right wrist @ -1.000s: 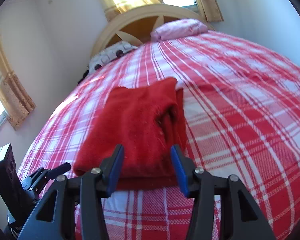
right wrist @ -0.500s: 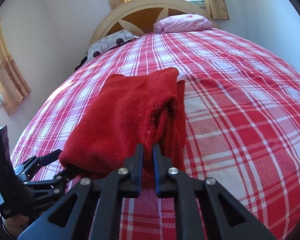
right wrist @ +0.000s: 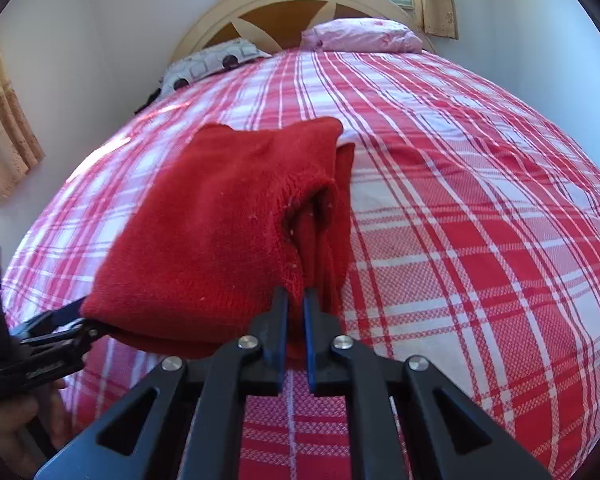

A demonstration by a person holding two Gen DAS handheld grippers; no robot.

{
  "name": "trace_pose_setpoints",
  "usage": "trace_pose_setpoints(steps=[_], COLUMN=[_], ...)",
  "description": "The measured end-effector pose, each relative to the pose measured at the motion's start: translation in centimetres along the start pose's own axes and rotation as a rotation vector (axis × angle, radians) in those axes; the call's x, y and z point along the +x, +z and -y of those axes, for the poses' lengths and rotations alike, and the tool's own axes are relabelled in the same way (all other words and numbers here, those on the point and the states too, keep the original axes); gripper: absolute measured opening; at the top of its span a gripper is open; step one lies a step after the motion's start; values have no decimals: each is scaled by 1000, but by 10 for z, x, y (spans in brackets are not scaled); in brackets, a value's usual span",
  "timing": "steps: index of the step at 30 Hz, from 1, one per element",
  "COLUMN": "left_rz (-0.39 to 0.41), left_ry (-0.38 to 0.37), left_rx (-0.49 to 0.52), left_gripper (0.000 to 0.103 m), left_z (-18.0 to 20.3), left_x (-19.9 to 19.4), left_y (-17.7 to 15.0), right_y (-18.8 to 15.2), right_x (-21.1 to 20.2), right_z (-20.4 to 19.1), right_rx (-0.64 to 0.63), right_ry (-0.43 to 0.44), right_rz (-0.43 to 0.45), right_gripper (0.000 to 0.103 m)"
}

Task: Fold small clothes

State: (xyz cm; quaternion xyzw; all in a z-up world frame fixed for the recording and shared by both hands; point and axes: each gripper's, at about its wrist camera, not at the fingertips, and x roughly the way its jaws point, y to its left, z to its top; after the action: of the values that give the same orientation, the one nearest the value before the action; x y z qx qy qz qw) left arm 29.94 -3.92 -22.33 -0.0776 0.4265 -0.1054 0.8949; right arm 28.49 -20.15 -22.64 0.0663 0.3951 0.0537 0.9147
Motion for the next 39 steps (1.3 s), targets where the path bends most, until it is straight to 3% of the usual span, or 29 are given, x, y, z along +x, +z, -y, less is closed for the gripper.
trace_pose_setpoints(steps=[8, 13, 23, 29, 31, 33, 36, 39], left_rz=[25, 9, -13, -13, 8, 41, 97, 161], left_ry=[73, 71, 67, 68, 53, 54, 38, 9], left_rx=[63, 61, 77, 130, 137, 118, 75, 48], left_gripper=[87, 88, 88, 88, 88, 88, 88, 88], left_z=[14, 11, 15, 17, 13, 5, -3, -3], left_x=[-7, -4, -11, -33, -46, -60, -76, -84], left_y=[-10, -8, -13, -30, -35, -34, -20, 3], right_y=[-2, -8, -8, -10, -10, -10, -8, 1], right_x=[-20, 8, 0, -9, -15, -22, -36, -42], right_z=[5, 7, 8, 5, 8, 12, 20, 28], right_rx=[6, -5, -32, -86, -86, -89, -79, -56], right_ry=[-15, -17, -13, -30, -15, -18, 0, 16], right_rz=[30, -30, -39, -28, -20, -3, 46, 84], right_gripper=[9, 9, 11, 19, 27, 51, 80, 82])
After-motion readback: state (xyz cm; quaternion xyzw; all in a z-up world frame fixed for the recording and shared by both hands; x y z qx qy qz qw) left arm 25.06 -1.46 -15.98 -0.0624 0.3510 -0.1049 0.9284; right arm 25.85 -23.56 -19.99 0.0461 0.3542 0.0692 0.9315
